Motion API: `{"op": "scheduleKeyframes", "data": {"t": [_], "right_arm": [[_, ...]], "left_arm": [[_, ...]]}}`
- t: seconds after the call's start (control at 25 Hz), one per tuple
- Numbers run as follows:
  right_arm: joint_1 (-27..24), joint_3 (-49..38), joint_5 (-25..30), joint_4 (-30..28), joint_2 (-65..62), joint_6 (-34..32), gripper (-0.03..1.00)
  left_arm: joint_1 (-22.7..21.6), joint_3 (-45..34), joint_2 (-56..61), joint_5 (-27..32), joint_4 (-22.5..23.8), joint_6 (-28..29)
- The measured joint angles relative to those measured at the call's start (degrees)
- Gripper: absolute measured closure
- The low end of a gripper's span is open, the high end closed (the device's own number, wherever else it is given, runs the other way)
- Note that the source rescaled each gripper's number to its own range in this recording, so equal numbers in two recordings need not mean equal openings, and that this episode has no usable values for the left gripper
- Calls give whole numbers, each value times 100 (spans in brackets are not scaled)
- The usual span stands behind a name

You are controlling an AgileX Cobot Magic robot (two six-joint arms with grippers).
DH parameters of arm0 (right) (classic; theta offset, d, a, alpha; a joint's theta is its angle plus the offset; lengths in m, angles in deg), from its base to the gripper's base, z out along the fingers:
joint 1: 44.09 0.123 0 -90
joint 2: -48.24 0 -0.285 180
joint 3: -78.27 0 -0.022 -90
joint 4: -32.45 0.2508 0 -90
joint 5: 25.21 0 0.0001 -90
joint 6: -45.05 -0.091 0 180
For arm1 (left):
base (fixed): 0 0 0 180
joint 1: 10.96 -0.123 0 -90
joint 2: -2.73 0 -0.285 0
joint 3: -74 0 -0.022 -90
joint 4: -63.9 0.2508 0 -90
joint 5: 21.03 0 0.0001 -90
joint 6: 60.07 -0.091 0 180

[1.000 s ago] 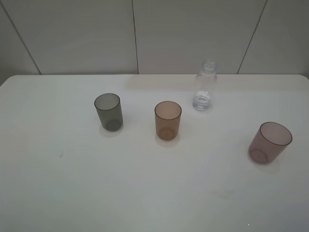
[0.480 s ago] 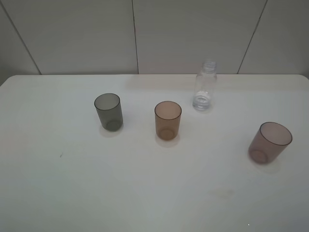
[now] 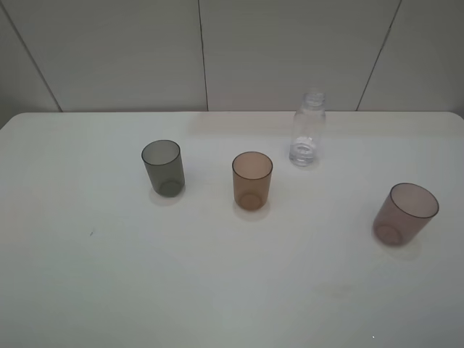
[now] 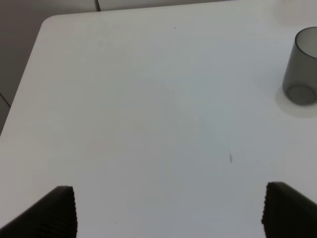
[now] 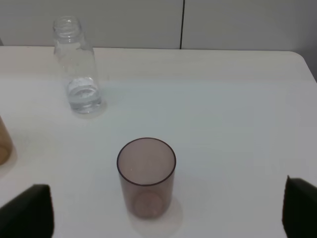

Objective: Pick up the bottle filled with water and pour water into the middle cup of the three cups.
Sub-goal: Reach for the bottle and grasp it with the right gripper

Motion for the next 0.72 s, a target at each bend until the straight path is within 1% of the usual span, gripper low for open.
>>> {"op": "scheduleKeyframes", "data": {"t": [0.12,0.2,0.32,0.4,0.6,0.72], "right_arm": [[0,0,0,0,70,0,-3],[0,0,0,0,353,0,-3],[0,60,-13,42,1188,0,-3],[0,249,-96,189,1881,0,-3],[33,907,-682,689,3500,0,-3],[338,1174,-1366,725,4367,0,-3]], "left_arm": [[0,0,0,0,0,0],[0,0,0,0,0,0],[0,0,0,0,0,0],[0,0,0,0,0,0],[0,0,0,0,0,0],[0,0,0,0,0,0]]}}
